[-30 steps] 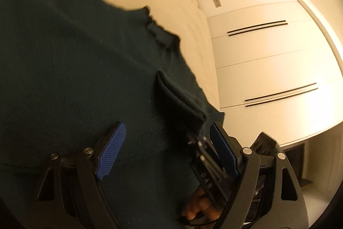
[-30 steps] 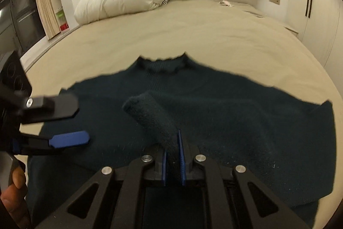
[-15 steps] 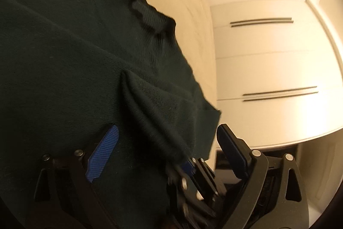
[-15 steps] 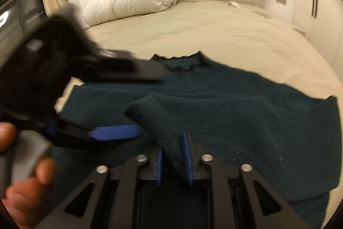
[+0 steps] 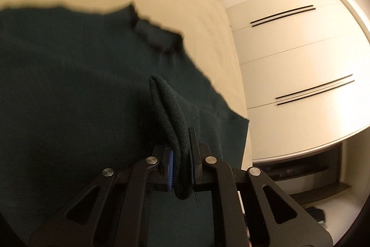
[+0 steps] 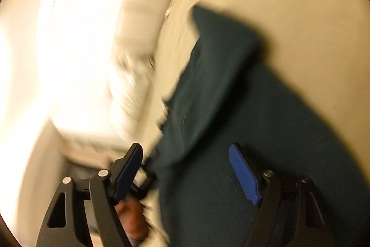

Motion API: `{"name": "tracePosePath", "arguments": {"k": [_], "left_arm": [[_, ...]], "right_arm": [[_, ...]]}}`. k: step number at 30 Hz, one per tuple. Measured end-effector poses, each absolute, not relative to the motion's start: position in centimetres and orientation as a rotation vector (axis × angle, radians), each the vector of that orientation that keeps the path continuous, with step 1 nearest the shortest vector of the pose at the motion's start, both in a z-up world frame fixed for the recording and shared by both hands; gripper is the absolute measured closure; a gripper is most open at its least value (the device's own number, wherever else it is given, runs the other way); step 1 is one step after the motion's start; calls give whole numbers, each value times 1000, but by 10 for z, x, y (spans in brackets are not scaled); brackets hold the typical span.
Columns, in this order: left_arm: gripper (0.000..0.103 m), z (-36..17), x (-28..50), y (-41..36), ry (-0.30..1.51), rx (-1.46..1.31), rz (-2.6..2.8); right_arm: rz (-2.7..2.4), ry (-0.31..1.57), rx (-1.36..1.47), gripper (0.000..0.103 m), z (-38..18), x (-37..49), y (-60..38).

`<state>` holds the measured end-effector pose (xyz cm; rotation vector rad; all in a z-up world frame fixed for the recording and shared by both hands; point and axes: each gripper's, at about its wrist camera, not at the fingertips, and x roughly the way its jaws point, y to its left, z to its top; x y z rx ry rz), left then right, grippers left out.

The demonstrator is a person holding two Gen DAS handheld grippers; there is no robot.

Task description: Fold small clothes

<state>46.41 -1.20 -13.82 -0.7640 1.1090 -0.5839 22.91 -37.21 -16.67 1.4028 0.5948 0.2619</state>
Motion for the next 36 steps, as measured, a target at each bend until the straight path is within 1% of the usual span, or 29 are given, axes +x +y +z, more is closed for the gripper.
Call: {"name": "tracePosePath", "arguments": {"k": [2,7,9,11,18,20,24,26,27,28,30,31,36], "left_arm": [[94,-126,464,-7,1070,-744,-572],[94,-111,462,18,1022,-763,-551],[94,-111,458,30,1009,-758,-533],[94,-108,451,51,1006,-762,-505],[94,-143,437,119,992,-835,-372],[94,-148,434,119,1012,-850,-394],[94,-143,431,85,1069,-720,-464],[91,-145,433,75,1110,-678,-476],[82,-147,432,74,1119,-675,-478],[59,-148,433,74,1123,-692,-484],[18,-149,433,73,1116,-743,-494],[17,-148,433,73,1108,-767,-510],[17,-156,452,59,1180,-832,-591]], "right_arm": [[269,561,1502,23,-174,235,-378],[276,492,1606,21,-178,263,-389],[282,470,1611,21,-177,270,-392],[261,488,1593,21,-176,281,-393],[254,509,1520,19,-172,288,-390],[272,523,1519,19,-173,293,-385],[277,535,1506,19,-173,298,-381],[285,551,1496,20,-173,294,-381],[286,555,1496,20,-173,293,-382],[289,554,1499,20,-173,291,-384],[294,547,1502,20,-174,288,-388],[297,545,1503,20,-174,286,-391],[291,548,1489,20,-176,285,-391]]}}
